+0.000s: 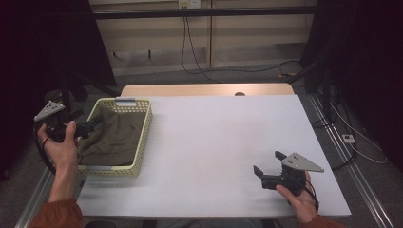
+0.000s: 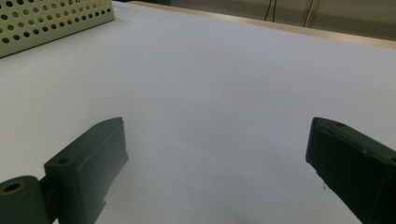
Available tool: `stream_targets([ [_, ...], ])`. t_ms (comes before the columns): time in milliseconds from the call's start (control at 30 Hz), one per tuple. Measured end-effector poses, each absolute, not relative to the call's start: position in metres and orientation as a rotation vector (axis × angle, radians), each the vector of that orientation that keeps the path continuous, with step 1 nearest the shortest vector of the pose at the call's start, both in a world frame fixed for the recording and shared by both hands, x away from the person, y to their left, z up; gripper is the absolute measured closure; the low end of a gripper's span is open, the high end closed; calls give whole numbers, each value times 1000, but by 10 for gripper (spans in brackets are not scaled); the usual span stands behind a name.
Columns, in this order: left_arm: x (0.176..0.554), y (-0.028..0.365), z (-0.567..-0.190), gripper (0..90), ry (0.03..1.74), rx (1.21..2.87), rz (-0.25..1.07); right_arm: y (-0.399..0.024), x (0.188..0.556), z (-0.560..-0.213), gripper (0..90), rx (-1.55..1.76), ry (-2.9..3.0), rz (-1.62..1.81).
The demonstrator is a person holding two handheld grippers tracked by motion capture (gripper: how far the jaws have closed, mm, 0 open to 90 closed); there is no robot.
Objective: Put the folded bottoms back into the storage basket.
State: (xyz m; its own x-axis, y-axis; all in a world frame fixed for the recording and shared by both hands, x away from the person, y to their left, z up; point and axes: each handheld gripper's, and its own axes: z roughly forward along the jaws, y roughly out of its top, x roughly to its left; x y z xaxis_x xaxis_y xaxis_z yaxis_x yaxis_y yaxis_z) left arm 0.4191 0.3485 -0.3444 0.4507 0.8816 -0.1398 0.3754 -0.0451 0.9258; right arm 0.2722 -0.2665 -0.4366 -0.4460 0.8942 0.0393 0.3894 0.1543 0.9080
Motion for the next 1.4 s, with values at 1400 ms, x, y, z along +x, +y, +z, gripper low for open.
stream_targets([
  [1400,355,307,-353,73,1010,1793,614,-265,274,-437,53,1217,1917,1262],
])
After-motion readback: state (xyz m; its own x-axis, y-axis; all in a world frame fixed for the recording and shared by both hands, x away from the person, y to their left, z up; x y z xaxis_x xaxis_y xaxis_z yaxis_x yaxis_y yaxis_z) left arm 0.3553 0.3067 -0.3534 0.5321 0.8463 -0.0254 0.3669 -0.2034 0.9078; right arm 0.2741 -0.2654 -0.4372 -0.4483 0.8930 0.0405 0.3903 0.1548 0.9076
